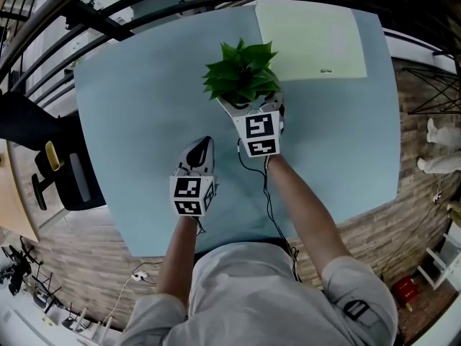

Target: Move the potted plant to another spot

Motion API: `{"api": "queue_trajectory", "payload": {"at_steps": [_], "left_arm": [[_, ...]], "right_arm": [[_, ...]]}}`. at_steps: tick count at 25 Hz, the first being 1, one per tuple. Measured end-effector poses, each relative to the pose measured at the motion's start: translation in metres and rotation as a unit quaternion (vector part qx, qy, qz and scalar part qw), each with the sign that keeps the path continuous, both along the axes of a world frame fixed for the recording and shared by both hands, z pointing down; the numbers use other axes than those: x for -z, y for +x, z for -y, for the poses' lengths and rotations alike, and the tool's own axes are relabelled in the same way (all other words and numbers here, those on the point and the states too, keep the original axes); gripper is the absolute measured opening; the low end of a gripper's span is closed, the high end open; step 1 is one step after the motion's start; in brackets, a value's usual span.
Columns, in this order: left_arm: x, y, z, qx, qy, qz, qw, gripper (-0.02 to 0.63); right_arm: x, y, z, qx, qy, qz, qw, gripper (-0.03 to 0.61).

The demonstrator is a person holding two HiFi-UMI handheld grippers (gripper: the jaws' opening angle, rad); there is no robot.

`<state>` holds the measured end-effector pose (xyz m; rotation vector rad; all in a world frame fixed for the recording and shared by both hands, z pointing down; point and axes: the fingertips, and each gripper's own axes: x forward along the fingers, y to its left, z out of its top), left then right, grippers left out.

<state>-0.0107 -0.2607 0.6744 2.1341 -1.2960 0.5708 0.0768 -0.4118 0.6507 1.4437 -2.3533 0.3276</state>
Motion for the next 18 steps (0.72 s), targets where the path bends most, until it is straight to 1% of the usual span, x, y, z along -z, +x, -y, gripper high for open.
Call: {"api": "queue_trajectory", "payload": {"at_steps": [8, 14, 18], "left_arm": [[-0.002, -0.003, -0.006, -0.012, -0.005, 0.006, 0.9999, 0.012], [-0.004, -0.003, -0.017, -0.017, -0.013, 0.007, 0.9997, 0.012], [-0.003, 0.0, -0.02, -0.016, -0.016, 0.001, 0.9998, 0.012]], "right_arm": [[-0.002, 0.0, -0.009, 0.007, 0.011, 0.0, 1.0, 0.557], [-0.007, 0.008, -0.02, -0.001, -0.004, 0.015, 1.0, 0.569], [-0.009, 0.01, -0.029, 0.0, -0.006, 0.021, 1.0, 0.572]]}}
